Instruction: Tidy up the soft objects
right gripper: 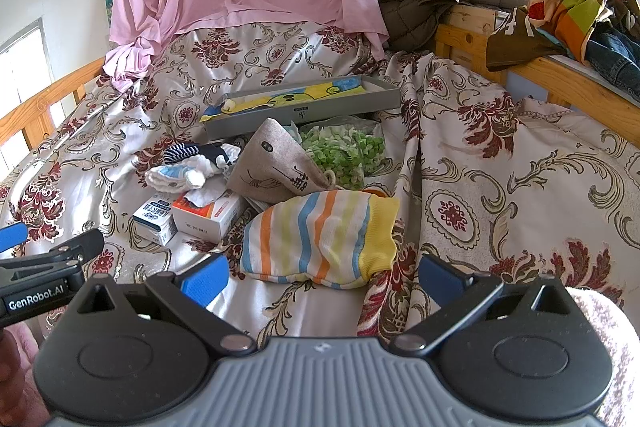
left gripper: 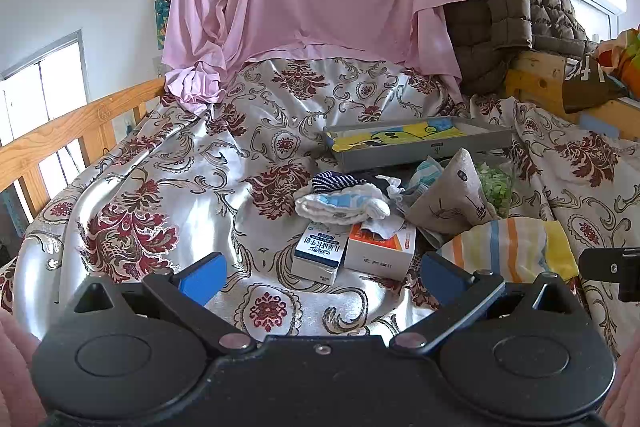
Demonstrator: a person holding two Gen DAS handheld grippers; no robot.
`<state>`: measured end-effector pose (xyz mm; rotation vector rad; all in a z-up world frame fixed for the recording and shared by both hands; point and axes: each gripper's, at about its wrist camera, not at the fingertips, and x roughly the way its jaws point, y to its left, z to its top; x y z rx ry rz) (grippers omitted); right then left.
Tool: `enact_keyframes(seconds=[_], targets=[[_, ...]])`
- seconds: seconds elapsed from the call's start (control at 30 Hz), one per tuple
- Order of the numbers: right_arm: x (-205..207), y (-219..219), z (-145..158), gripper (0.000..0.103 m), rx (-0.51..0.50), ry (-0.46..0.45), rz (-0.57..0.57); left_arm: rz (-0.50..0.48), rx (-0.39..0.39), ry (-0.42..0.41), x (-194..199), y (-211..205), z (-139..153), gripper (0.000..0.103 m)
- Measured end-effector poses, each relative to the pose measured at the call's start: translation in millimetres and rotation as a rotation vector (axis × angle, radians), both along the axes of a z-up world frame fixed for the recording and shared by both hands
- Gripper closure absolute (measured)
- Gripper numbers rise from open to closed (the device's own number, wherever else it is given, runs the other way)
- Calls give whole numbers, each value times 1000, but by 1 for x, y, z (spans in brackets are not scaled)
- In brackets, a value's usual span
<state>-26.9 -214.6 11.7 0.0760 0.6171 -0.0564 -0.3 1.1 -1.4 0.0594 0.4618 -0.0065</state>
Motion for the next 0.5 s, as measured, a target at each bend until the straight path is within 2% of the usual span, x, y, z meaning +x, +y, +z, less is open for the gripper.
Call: enact_keyframes(seconds=[0.5], targets=[[0,-1,1,0,-1,2,0,0,1,0,0,0,0,1]])
